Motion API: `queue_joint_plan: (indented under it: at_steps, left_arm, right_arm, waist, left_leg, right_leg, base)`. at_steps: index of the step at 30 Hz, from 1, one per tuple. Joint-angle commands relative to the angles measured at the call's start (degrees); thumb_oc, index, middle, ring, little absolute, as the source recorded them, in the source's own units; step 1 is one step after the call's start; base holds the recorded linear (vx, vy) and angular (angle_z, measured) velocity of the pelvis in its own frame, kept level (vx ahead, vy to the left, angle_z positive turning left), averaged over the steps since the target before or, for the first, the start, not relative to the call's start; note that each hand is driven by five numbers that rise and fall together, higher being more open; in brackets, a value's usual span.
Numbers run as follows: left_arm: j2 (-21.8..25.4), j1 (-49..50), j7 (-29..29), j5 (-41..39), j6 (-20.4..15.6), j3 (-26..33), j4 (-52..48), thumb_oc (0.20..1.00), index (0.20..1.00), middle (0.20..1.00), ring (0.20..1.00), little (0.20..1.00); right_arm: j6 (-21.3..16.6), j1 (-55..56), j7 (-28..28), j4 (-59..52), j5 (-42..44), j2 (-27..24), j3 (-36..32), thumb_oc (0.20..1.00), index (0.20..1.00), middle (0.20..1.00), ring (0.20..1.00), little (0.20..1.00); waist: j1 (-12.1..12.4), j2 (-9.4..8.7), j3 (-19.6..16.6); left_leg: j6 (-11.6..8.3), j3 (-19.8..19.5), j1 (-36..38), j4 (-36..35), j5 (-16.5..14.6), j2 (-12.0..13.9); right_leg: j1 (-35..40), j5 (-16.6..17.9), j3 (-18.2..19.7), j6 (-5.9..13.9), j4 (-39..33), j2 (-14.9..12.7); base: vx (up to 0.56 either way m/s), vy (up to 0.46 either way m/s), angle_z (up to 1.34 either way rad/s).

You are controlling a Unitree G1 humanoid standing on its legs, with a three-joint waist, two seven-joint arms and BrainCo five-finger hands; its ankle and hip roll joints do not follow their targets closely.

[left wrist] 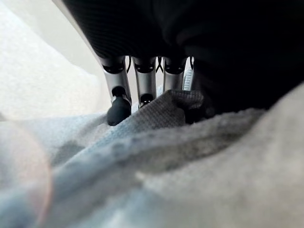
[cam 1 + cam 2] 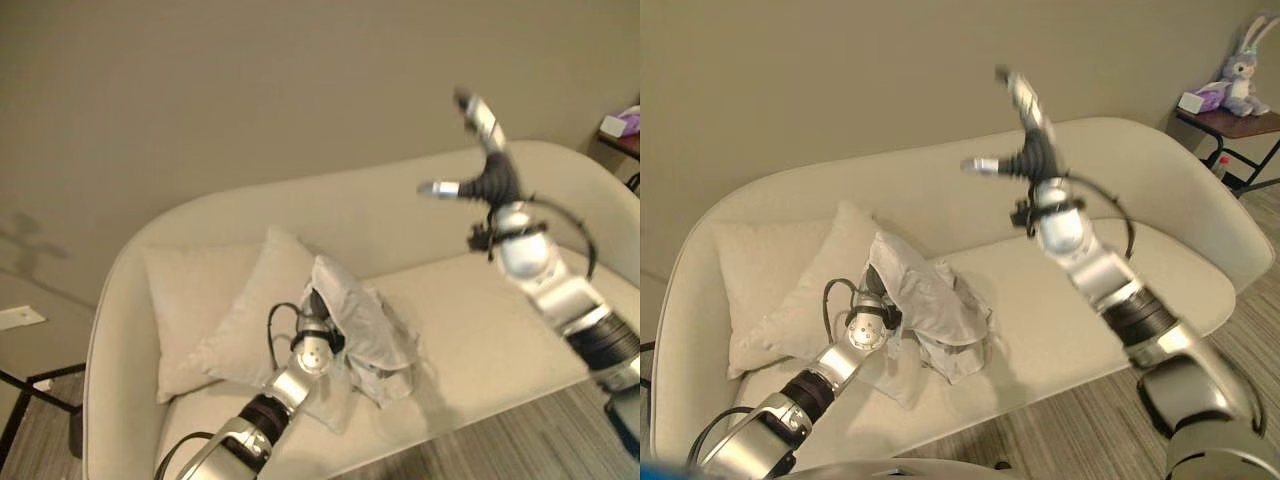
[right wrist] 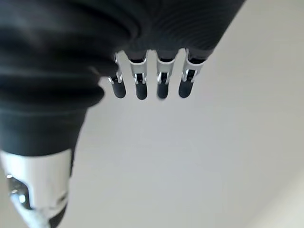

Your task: Hang the clothes on the sofa on the clothes rack.

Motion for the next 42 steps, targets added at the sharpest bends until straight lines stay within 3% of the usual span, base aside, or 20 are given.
queue_joint_plan:
  at_steps: [1, 15, 17, 22, 23, 31, 38, 42]
  left_arm:
    - [2.2, -4.7, 2.9, 3.2, -3.3, 0.1, 0.4, 0.200, 0.200, 0.200, 0.200, 0.200]
    - [2.7, -2.8, 4.3, 2.3, -4.1, 0.6, -3.6, 0.200, 0.200, 0.200, 0.200, 0.200]
    - [3.2, -3.0, 4.5, 1.9, -4.6, 1.1, -5.6, 0.200, 0.200, 0.200, 0.200, 0.200]
    - [4.1, -4.1, 5.4, 2.2, -5.6, 1.1, -8.2, 0.200, 0.200, 0.200, 0.200, 0.200]
    - [5.0, -4.8, 6.5, 3.2, -6.2, 0.8, -10.7, 0.200, 0.200, 0.200, 0.200, 0.200]
    - [7.1, -9.1, 9.0, 6.0, -7.4, 0.3, -17.8, 0.200, 0.200, 0.200, 0.200, 0.200]
    - [7.4, -11.9, 10.2, 8.3, -7.2, -0.9, -19.5, 0.200, 0.200, 0.200, 0.200, 0.200]
    - [7.7, -9.5, 10.8, 7.1, -7.6, -0.7, -20.5, 0.200, 0.200, 0.200, 0.200, 0.200]
  right_arm:
    - [-1.8, -7.4, -0.8, 3.6, -1.1, 1.6, -0.7, 1.000, 1.000, 1.000, 1.000, 1.000]
    - [1.0, -4.2, 1.2, 31.5, 2.6, 18.9, 6.1, 1.000, 1.000, 1.000, 1.000, 1.000]
    - [1.5, -4.6, 1.6, 39.4, 2.7, 22.7, 7.3, 1.000, 1.000, 1.000, 1.000, 1.000]
    - [2.2, -5.0, 0.9, 52.3, -1.2, 28.0, 8.3, 1.000, 1.000, 1.000, 1.000, 1.000]
    - [2.9, -4.9, -0.4, 57.5, -4.0, 30.3, 8.6, 1.000, 1.000, 1.000, 1.000, 1.000]
    - [4.5, -5.5, -4.4, 65.7, -9.5, 32.9, 7.6, 1.000, 1.000, 1.000, 1.000, 1.000]
    - [5.5, -6.0, -7.5, 68.0, -11.8, 32.7, 6.1, 1.000, 1.000, 1.000, 1.000, 1.000]
    - [3.7, -6.4, -14.2, 64.5, -10.4, 30.7, 2.4, 1.000, 1.000, 1.000, 1.000, 1.000]
  waist:
    - [2.4, -5.30, -0.7]
    - [5.2, -6.42, 0.4]
    - [6.3, -6.56, 1.0]
    - [7.9, -6.49, 2.1]
    - [9.2, -6.32, 3.2]
    - [11.9, -5.52, 6.1]
    - [12.6, -4.24, 6.8]
    - [12.5, -3.31, 8.0]
  left_leg:
    - [-1.96, -0.1, 0.3, 0.3, -1.9, 3.7]
    - [-1.22, -0.8, -0.2, 0.3, -2.4, 2.6]
    - [-1.10, -1.1, -0.6, 0.3, -2.4, 2.2]
    - [-0.91, -1.8, -1.7, 0.3, -2.2, 1.7]
    - [-0.88, -2.4, -3.0, 0.3, -1.9, 1.5]
    - [-0.59, -3.5, -6.8, 0.3, -1.2, 0.6]
    - [-0.35, -3.7, -8.4, 0.3, -1.0, -0.1]
    - [-0.07, -3.7, -9.5, 0.3, -0.8, -0.5]
  right_leg:
    - [1.0, 0.4, -2.1, -1.24, 1.6, -2.4]
    - [0.7, 0.9, -2.7, -1.09, 0.9, -2.9]
    - [0.5, 1.0, -3.0, -1.05, 0.9, -3.0]
    - [0.0, 1.1, -3.5, -0.93, 0.8, -3.3]
    - [-0.9, 1.2, -4.1, -0.82, 0.8, -3.4]
    - [-4.2, 1.9, -4.7, -0.47, 0.8, -3.7]
    - [-5.9, 2.2, -4.9, 0.01, 0.8, -4.2]
    - [-7.2, 2.5, -4.7, 0.17, 0.8, -4.5]
  base:
    - [0.01, 0.006, 0.11]
    - [0.01, 0.001, 0.02]
    - [0.00, 0.002, 0.06]
    - [-0.01, 0.004, 0.11]
    - [-0.03, 0.004, 0.21]
    - [-0.03, -0.002, 0.08]
    - [0.01, 0.017, 0.05]
    - [0.00, 0.000, 0.00]
